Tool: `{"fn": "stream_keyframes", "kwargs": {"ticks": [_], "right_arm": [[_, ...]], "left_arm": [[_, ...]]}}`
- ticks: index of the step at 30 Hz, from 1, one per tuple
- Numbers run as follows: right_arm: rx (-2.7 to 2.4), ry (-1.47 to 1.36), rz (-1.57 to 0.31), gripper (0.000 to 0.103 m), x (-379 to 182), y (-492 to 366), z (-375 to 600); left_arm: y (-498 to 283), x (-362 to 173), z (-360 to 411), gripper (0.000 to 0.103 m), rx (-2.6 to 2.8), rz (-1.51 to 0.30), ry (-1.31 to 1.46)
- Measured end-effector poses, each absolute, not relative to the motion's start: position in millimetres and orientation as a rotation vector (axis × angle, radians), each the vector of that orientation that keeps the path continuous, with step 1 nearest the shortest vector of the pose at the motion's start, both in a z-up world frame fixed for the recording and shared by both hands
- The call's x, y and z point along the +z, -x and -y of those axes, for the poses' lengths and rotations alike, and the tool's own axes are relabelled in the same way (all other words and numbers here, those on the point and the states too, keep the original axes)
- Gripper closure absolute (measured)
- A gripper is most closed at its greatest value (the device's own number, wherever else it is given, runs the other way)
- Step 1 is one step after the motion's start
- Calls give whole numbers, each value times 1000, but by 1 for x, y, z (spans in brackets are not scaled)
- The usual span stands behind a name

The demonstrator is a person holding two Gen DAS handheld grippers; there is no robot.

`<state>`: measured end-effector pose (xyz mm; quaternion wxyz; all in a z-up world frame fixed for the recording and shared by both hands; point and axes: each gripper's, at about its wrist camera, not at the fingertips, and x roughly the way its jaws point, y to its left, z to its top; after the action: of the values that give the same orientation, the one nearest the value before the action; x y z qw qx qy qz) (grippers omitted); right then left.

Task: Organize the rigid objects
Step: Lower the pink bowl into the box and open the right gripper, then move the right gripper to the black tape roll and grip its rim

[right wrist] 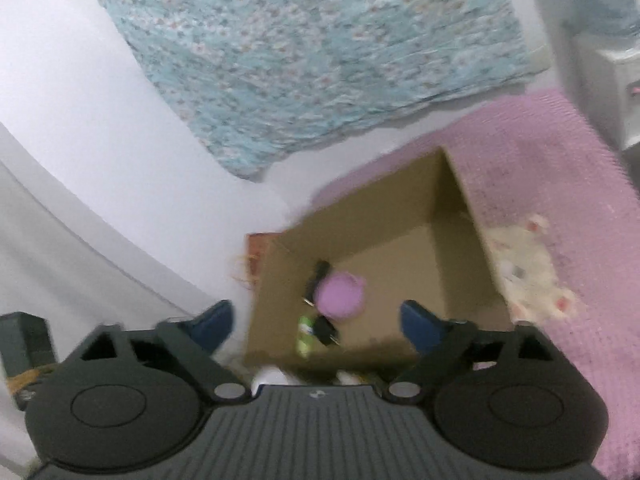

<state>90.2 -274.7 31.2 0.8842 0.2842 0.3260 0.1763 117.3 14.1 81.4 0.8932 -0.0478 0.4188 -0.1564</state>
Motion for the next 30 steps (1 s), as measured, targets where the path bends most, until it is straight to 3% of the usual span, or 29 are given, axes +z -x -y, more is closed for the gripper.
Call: {"fn": "stream_keyframes", "kwargs": {"ticks": [14,25,30], "right_arm": [[100,-169,-843,0,-26,-18,221],[87,74,-744,0,-22,-6,200],[144,-4,-744,0,-31,-11,203]], "left_arm": [[-60,10,-7,1,-328,-996,45],[-48,-10,1,1,-328,-1003,-24],[-52,-20,9,1,-360,-1025,-53]]}}
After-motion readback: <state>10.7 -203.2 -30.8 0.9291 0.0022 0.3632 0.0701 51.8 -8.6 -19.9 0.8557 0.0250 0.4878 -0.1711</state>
